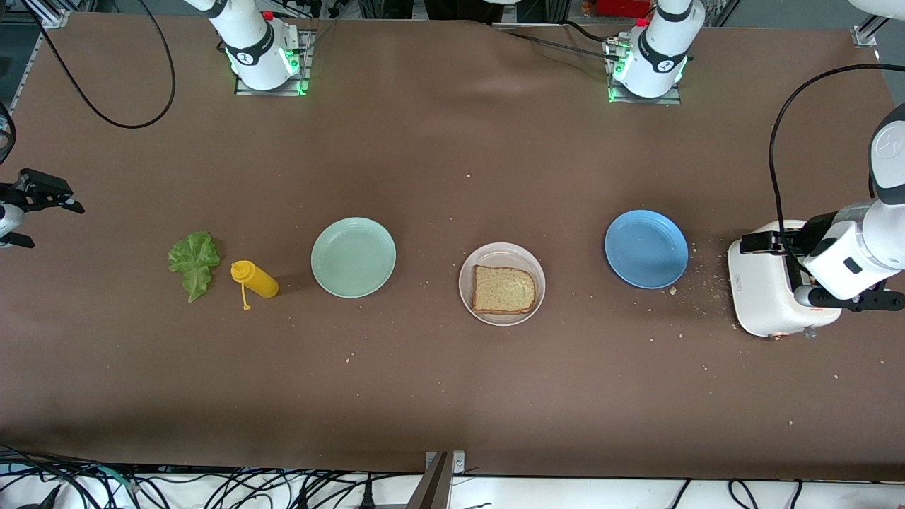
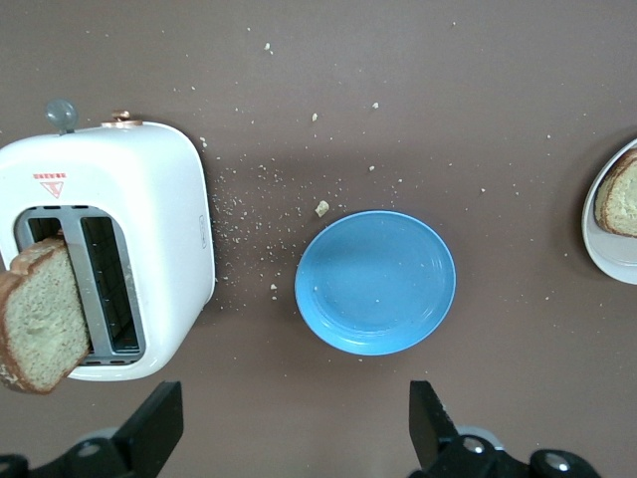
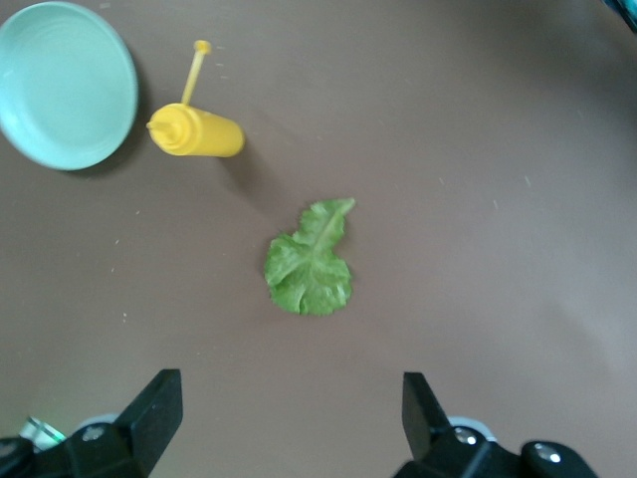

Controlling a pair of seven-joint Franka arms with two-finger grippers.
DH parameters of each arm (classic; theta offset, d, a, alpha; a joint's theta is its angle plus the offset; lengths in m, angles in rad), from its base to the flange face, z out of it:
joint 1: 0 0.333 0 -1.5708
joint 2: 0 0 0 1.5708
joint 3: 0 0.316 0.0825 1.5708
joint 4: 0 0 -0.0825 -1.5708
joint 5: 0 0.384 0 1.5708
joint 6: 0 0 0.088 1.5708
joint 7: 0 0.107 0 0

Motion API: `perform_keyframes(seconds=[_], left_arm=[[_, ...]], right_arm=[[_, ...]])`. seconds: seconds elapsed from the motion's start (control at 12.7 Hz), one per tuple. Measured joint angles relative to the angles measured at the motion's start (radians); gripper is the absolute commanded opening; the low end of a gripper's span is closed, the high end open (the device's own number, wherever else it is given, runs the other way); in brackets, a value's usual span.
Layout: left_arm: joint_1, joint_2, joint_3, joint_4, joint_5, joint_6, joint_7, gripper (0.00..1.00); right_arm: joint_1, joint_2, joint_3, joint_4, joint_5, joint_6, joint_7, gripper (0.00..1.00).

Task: Make sandwich in beige plate with both arms
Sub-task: 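Draw the right gripper back away from the bottle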

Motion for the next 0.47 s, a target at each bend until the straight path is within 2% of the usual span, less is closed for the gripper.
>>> perform_keyframes(seconds=[0.24,0.47], left_arm=[[0.0,0.0,0.0,0.0,0.0,0.0,0.0,1.0],[0.0,0.0,0.0,0.0,0.0,0.0,0.0,1.0]], right_arm=[[0.02,-0.005,0.004,-0.018,-0.035,-0.015,0.235,1.0],[0.02,-0.004,0.006,-0.098,-0.035,0.035,0.312,0.99]])
